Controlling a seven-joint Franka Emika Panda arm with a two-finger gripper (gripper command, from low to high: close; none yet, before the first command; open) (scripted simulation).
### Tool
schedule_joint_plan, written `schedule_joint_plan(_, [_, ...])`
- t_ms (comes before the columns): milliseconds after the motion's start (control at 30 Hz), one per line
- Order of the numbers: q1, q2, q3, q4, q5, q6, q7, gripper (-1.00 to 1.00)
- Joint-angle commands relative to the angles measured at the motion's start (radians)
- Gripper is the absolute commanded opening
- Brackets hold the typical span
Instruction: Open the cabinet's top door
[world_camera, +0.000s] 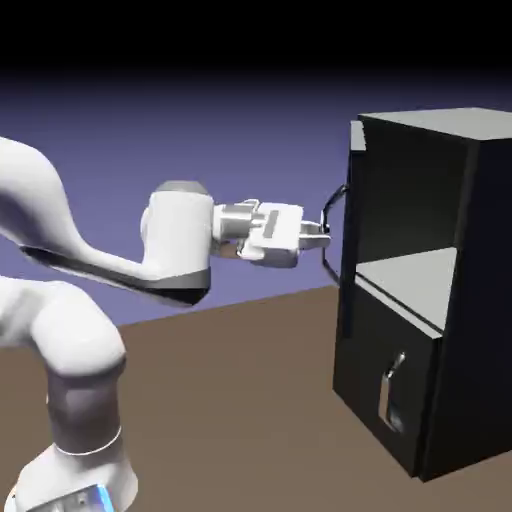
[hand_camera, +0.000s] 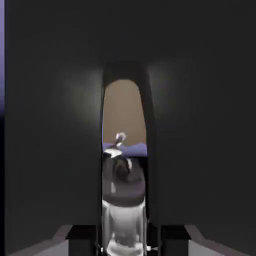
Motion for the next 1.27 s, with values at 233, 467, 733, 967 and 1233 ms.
schedule_joint_plan(233, [0.03,-0.025,0.242,-0.04,0.347,-0.219,-0.071,-1.0])
schedule_joint_plan(467, [0.076,0.058,0.474,0.007,0.651,-0.463,-0.075,-1.0])
schedule_joint_plan(733, [0.043,0.303,0.749,0.2,0.967,-0.803,-0.014,-1.0])
schedule_joint_plan(967, [-0.062,0.556,0.938,0.435,1.126,-1.097,0.073,-1.0])
schedule_joint_plan(1233, [-0.14,0.766,1.052,0.626,1.19,-1.326,0.167,1.0])
